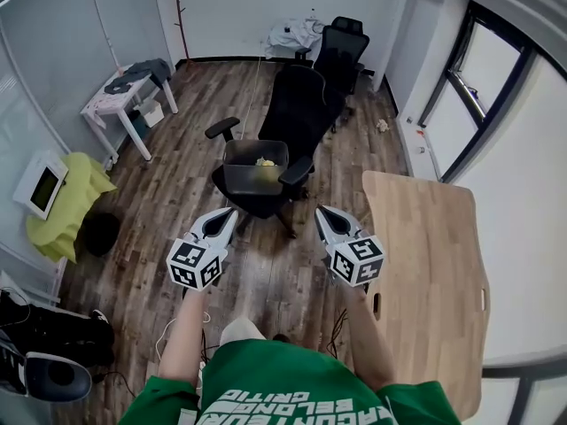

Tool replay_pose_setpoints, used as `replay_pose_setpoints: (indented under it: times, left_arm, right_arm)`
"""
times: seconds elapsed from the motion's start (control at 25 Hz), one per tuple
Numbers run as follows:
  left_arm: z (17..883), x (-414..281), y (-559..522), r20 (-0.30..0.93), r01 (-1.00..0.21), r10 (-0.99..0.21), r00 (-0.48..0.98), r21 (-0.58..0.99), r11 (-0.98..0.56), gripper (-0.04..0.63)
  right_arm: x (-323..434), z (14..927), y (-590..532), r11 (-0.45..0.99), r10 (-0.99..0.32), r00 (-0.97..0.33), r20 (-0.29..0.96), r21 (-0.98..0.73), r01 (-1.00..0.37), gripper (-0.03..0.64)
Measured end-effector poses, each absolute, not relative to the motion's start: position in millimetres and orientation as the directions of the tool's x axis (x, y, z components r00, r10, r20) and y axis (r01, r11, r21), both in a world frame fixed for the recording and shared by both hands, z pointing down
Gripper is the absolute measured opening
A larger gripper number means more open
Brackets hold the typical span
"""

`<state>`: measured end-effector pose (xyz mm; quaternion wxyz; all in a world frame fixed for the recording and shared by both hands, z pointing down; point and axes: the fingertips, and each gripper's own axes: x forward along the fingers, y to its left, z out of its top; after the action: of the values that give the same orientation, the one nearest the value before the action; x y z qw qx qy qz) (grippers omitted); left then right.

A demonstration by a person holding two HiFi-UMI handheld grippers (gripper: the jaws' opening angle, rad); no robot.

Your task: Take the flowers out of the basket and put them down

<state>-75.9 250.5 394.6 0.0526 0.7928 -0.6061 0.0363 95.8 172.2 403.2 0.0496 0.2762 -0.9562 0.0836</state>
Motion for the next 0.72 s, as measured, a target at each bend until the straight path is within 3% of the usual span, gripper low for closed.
replay_pose_setpoints:
  times: [0.4, 0.72]
  left_arm:
    - [406.7, -78.4, 198.7, 0.117, -0.959, -0.952, 0.284, 0.058, -0.279, 0.02]
    - [421.6, -120.8, 125.8, 0.122, -0.951, -0.944, 0.305, 0.082, -0.297, 0.02]
  right_arm:
    - [97.5, 417.3, 129.9, 0.827, -0.526, -0.836, 0.155, -0.136, -0.545, 0.006]
    - [56.7, 428.6, 64.1, 0.817, -0.533, -0.823, 0.195, -0.135, -0.561, 0.006]
